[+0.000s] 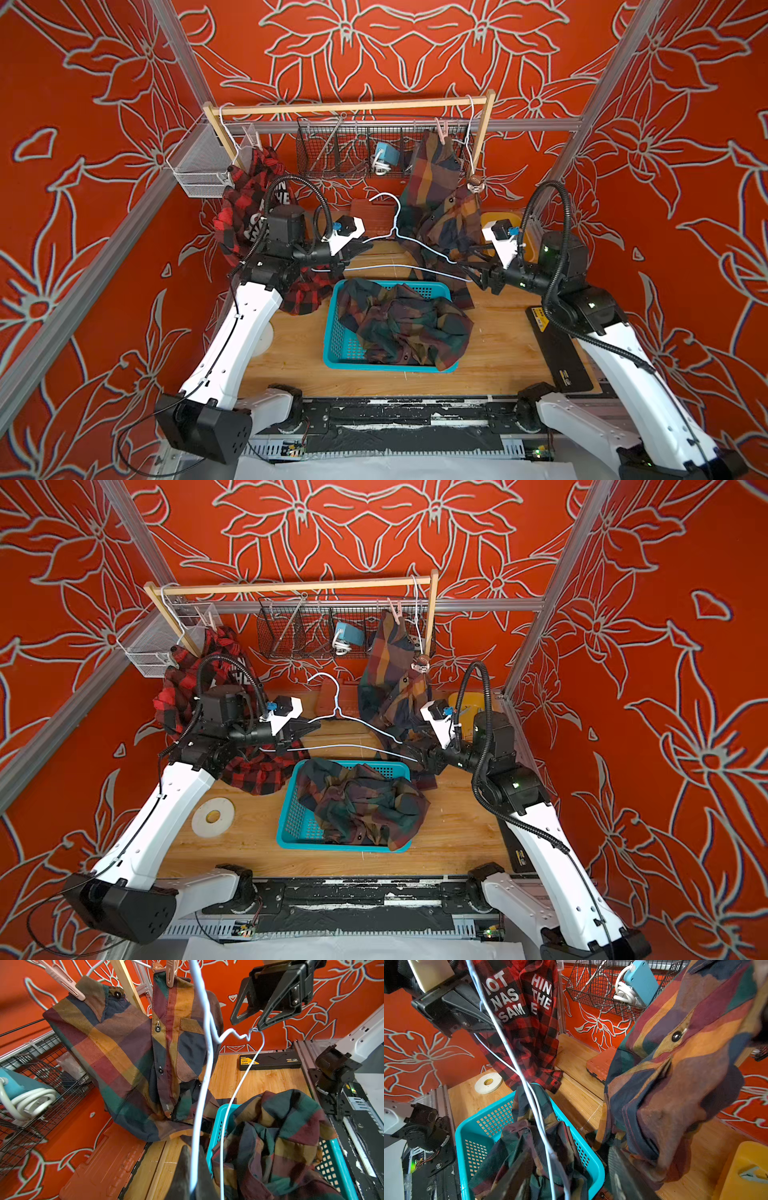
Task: Remove the clothespins securing long-sleeve shirts to the hanger
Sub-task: Place the hanger on the clothesline.
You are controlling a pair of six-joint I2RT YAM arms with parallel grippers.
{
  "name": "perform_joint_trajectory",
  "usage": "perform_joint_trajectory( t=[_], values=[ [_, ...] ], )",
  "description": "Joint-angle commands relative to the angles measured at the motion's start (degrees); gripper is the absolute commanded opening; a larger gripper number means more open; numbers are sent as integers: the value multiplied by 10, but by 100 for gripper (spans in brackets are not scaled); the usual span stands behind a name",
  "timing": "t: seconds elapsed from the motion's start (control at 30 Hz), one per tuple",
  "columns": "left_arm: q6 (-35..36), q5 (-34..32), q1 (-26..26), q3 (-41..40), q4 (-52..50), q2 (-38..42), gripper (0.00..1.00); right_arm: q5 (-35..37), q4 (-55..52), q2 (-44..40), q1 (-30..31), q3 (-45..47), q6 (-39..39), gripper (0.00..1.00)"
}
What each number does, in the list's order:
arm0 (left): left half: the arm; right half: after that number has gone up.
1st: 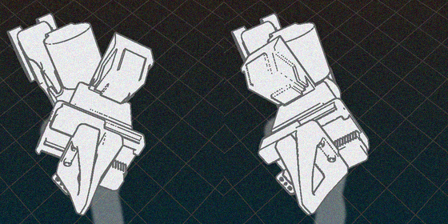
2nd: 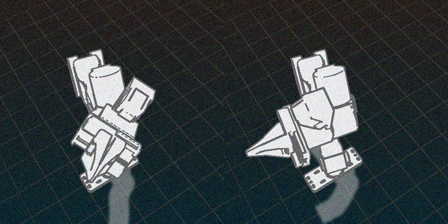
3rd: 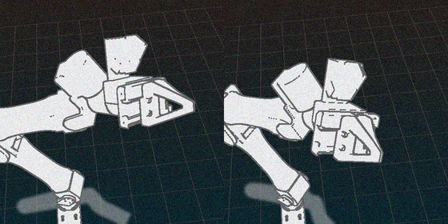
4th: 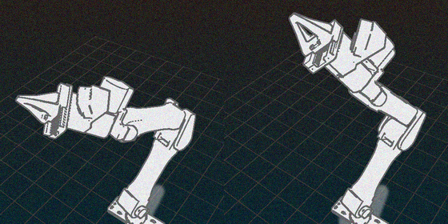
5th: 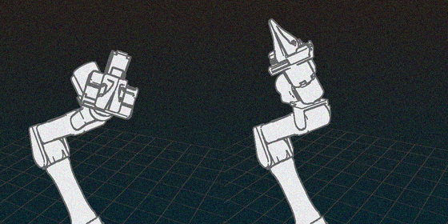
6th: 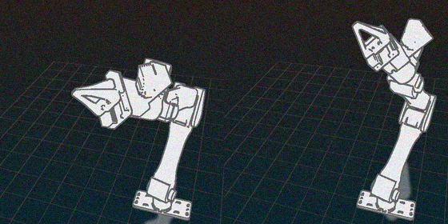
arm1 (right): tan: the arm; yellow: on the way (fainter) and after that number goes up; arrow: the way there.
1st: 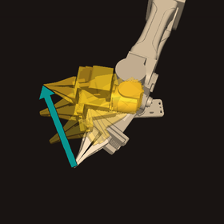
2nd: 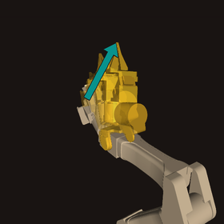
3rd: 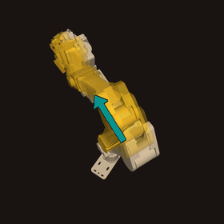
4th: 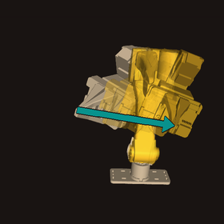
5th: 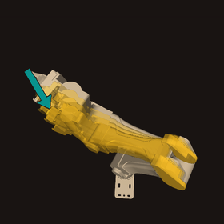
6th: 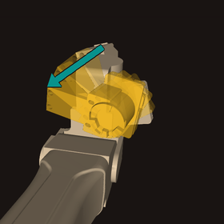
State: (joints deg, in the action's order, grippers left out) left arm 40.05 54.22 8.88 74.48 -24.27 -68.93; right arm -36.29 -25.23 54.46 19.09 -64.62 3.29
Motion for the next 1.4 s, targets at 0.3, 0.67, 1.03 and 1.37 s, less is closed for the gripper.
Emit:
perform_joint_trajectory(
  t=[0.3,0.67,1.03,1.37],
  values=[
    [-10,60,-12,7,30,11,0,-97,89,16,-9,42,-40,54],
    [-41,57,-13,-9,74,18,0,-128,111,9,-9,46,-72,0],
    [-115,-41,-14,-48,178,58,82,-66,60,-21,-9,-4,-117,0],
    [-210,-168,-14,-165,387,140,89,63,-8,-21,-7,-72,-136,0]
  ],
)
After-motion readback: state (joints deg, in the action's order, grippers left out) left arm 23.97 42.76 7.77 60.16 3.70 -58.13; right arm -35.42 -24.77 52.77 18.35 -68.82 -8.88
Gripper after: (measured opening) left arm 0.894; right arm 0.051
